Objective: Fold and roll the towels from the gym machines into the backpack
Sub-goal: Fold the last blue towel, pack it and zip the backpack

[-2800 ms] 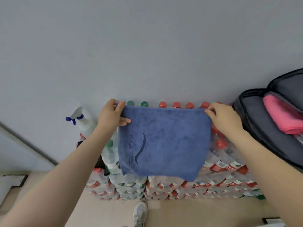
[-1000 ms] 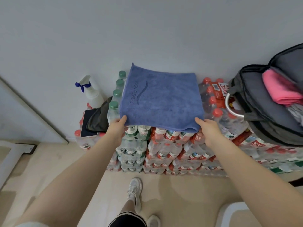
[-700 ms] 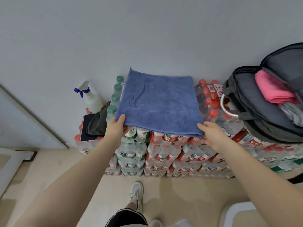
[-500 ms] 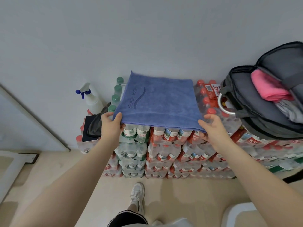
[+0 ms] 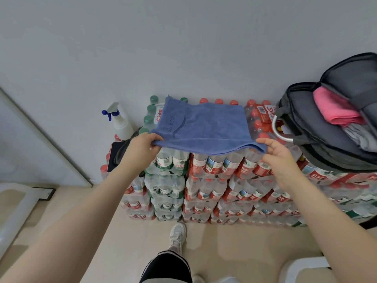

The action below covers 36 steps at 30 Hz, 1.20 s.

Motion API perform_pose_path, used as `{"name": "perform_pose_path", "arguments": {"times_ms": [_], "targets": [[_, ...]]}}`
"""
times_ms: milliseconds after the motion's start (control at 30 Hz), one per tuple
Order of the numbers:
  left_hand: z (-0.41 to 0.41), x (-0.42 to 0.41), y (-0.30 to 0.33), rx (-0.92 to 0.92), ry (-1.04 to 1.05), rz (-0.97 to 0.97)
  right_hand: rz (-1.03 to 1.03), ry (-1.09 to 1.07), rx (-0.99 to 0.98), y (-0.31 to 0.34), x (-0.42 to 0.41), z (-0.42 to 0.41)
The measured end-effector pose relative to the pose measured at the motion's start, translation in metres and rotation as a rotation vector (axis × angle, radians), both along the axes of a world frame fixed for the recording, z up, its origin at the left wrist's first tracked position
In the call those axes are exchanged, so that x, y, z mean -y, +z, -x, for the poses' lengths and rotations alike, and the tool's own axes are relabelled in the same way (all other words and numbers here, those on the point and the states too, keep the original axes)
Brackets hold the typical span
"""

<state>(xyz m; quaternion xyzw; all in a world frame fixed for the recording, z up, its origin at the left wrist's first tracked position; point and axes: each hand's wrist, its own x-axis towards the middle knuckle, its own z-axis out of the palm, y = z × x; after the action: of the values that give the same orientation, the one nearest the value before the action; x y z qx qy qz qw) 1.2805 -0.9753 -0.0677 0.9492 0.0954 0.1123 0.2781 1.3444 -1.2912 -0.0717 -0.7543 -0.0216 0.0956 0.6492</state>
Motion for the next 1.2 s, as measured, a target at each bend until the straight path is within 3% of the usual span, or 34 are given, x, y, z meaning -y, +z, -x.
{"name": "perform_pose_path", "arguments": {"times_ms": [167,267,433,667,767,1000,1200], "targets": [[-0.026,-0.009,0.006,0.122,0.038,0.086,0.19,-0.112,0.112,0.004,-0.009,-0.025],[-0.048,-0.016,0.013,0.041,0.003,0.321,0.271,-0.201,0.18,0.011,-0.018,-0.046],[-0.099,-0.022,0.018,-0.004,0.008,0.683,0.169,-0.192,0.072,0.016,-0.033,-0.098],[-0.181,-0.039,0.013,-0.116,0.105,0.77,0.306,-0.215,0.051,0.009,-0.056,-0.173],[-0.206,-0.049,0.009,-0.22,0.045,0.69,0.375,-0.237,-0.002,0.001,-0.062,-0.196],[-0.247,-0.054,0.002,-0.333,-0.049,0.115,0.519,-0.27,-0.08,-0.016,-0.065,-0.224],[-0.258,-0.053,-0.006,-0.314,-0.001,-0.008,0.625,-0.242,-0.022,-0.022,-0.072,-0.228]]}}
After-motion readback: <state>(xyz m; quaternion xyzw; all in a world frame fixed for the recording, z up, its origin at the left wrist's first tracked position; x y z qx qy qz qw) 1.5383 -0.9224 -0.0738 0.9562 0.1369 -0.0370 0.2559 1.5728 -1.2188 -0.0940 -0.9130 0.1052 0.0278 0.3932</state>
